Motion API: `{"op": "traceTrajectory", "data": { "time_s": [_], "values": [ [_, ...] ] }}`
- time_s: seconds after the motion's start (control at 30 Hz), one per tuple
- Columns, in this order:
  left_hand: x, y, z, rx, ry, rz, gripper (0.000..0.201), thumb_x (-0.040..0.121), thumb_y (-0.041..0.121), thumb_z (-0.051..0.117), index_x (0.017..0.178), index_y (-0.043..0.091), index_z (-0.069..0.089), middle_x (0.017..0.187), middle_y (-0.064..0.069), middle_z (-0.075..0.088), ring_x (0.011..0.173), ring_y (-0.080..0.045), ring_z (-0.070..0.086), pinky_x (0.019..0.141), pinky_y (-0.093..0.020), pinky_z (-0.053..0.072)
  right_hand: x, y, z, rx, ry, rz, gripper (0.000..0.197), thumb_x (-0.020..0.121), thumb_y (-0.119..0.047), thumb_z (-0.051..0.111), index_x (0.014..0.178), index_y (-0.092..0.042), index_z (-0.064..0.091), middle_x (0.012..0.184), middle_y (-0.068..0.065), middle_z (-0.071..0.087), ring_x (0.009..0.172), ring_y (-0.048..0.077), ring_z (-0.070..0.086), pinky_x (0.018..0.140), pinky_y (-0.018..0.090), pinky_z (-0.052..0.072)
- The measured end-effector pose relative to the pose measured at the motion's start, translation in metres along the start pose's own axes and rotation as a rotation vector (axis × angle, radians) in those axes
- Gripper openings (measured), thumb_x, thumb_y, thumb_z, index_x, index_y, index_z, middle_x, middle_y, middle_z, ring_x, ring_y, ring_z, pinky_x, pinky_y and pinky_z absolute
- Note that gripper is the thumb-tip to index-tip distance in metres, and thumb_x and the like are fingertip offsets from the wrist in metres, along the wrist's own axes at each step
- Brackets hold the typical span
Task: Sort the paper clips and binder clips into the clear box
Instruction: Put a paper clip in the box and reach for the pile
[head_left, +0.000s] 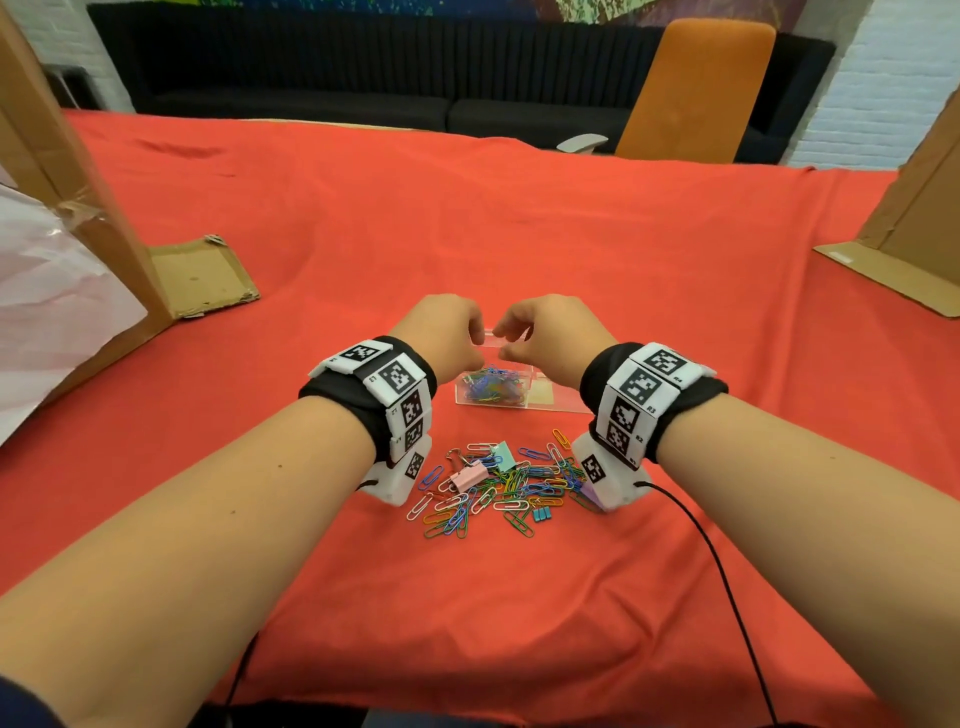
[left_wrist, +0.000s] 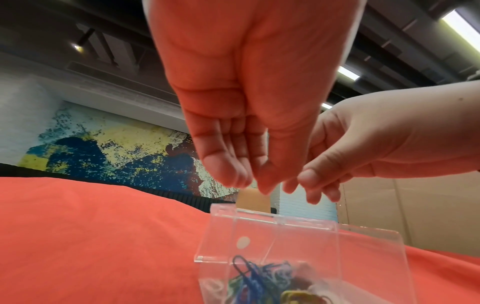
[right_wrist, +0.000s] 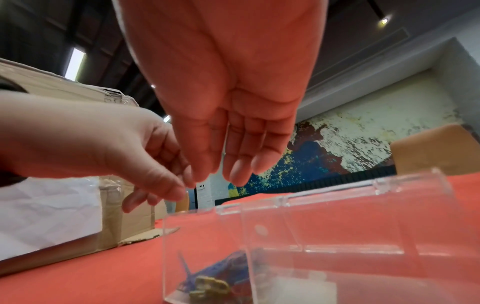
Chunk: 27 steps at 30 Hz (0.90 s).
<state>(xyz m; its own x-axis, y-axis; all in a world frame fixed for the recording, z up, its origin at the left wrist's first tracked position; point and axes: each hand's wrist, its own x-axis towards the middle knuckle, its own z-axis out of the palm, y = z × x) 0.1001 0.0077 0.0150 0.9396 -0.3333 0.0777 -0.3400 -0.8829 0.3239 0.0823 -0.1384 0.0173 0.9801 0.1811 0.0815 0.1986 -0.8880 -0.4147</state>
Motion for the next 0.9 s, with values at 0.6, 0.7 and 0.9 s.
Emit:
{"op": "traceTrajectory", "data": {
  "time_s": [0.6,0.7,0.9],
  "values": [
    [-0.031,0.012,0.027,0.154,-0.498,0.075,0.027,0.075,0.019,0.076,0.101,0.010,0.074,0.097,-0.006,0.074,0.076,-0.014,0.057,0.058,-0.023,0.042,-0.058,0.010,0.018,-0.380,-0.476,0.082,0.050,0.077,-0.045,0.071,0.109,-0.007,0.071,0.109,0.009,0.072,0.100,0.026,0.066,0.079,0.030,0.052],
    [-0.032,0.013,0.028,0.129,-0.513,0.050,0.025,0.075,0.014,0.075,0.099,0.008,0.074,0.082,-0.004,0.067,0.074,-0.016,0.059,0.065,-0.025,0.048,-0.059,0.004,0.023,-0.310,-0.458,0.043,0.033,0.079,-0.027,0.074,0.107,-0.010,0.071,0.109,0.008,0.072,0.084,0.020,0.059,0.056,0.022,0.040],
    [-0.031,0.010,0.032,0.132,-0.570,0.022,0.018,0.077,0.013,0.069,0.062,0.020,0.061,0.077,-0.005,0.065,0.068,-0.018,0.056,0.066,-0.028,0.048,-0.058,0.005,0.024,-0.232,-0.453,0.054,0.024,0.078,-0.012,0.074,0.101,-0.007,0.072,0.106,0.011,0.073,0.079,0.015,0.054,0.054,0.021,0.039]
  ]
}}
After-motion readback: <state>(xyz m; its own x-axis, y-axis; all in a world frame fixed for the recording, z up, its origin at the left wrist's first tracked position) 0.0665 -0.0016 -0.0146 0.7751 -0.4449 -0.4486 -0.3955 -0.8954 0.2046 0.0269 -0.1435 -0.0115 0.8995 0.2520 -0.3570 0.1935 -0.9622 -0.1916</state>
